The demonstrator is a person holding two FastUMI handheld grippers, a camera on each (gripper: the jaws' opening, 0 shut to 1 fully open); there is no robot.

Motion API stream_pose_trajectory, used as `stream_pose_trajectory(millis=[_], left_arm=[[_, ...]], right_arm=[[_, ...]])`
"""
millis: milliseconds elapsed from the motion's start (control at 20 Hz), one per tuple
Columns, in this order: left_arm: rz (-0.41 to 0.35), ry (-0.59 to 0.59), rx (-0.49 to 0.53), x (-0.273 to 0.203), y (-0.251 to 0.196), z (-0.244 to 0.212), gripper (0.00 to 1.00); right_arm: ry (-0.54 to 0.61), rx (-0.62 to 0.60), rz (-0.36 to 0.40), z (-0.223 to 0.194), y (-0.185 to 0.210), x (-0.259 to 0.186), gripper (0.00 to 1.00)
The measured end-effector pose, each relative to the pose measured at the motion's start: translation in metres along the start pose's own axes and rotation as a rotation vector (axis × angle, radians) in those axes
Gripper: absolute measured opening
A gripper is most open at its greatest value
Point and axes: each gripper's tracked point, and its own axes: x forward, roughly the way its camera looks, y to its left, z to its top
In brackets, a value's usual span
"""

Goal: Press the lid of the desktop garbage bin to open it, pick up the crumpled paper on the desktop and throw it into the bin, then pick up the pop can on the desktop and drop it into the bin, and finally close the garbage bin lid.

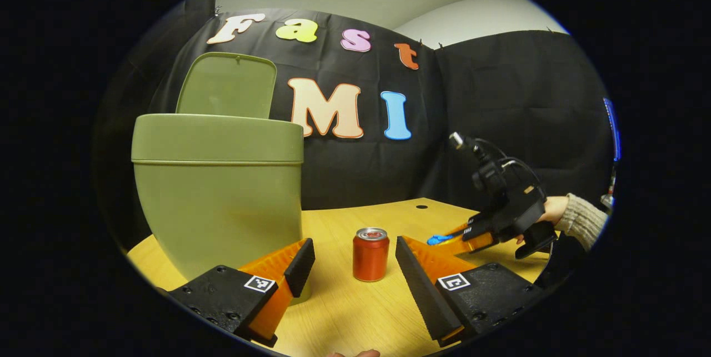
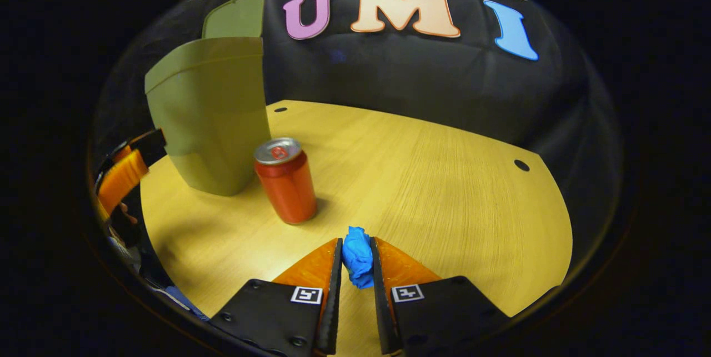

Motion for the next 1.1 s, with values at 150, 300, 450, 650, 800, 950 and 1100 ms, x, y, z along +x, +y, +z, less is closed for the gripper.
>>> stream_pose_trajectory(millis=[150, 300, 450, 650, 800, 950, 1100], left_arm=[[-0.011, 0.006, -0.010, -0.002, -0.002, 0.001, 0.90], [-0.012, 0.004, -0.008, -0.004, -0.002, 0.002, 0.90], [-0.014, 0.008, -0.010, -0.006, -0.001, 0.003, 0.90], [-0.017, 0.019, -0.026, -0.006, 0.002, 0.001, 0.90], [-0.019, 0.036, -0.044, -0.007, 0.003, -0.004, 0.90], [-0.024, 0.049, -0.061, -0.007, 0.002, -0.005, 0.90], [-0.019, 0.047, -0.057, -0.006, 0.004, -0.004, 0.91]], right_arm=[[-0.057, -0.033, 0.029, 0.041, 0.019, -0.024, 0.31], [-0.136, -0.070, 0.052, 0.096, 0.042, -0.043, 0.31], [-0.221, -0.115, 0.101, 0.155, 0.076, -0.053, 0.31], [-0.319, -0.167, 0.168, 0.232, 0.129, -0.063, 0.31], [-0.375, -0.171, 0.268, 0.274, 0.179, -0.056, 0.29], [-0.400, -0.149, 0.323, 0.298, 0.210, -0.041, 0.30], [-0.396, -0.142, 0.352, 0.309, 0.231, -0.018, 0.30]])
